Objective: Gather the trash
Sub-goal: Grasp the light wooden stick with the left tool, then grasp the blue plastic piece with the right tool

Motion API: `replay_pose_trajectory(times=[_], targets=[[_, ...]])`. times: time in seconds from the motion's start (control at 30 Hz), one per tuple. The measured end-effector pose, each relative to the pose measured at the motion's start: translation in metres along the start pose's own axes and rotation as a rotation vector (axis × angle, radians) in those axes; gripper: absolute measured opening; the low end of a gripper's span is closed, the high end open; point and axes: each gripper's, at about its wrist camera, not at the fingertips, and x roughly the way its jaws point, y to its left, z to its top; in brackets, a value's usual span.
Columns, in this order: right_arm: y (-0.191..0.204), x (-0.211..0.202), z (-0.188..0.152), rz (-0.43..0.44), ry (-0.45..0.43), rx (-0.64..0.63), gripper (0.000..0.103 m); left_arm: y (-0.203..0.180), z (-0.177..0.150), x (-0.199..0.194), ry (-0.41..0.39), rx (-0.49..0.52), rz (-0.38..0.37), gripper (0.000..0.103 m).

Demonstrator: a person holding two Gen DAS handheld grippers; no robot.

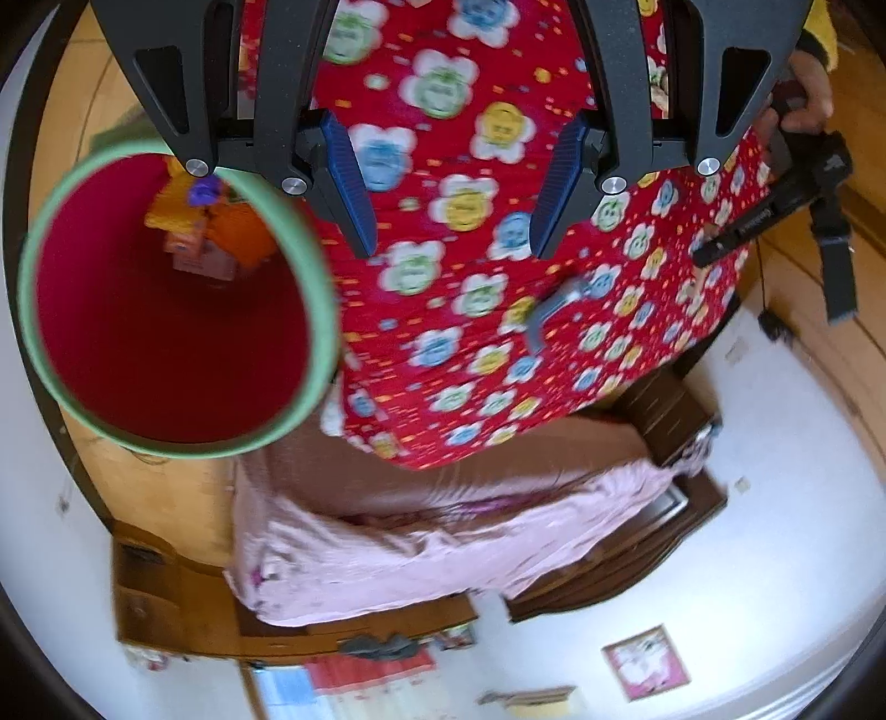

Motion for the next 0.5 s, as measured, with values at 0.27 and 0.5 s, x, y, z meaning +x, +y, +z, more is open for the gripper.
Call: replay_pose_trajectory(times=[0.27, 0.5], targets=[[0.047, 0.052, -0.001, 0.027, 0.062, 0.006, 0.059, 0.04, -0.001, 0.009, -0.021, -0.089, -0.019, 0.01], [0.068, 0.092, 0.007, 0.022, 0.094, 0.034, 0.059, 0.056, -0.004, 0.021, -0.049, -0.148, -0.047, 0.009]])
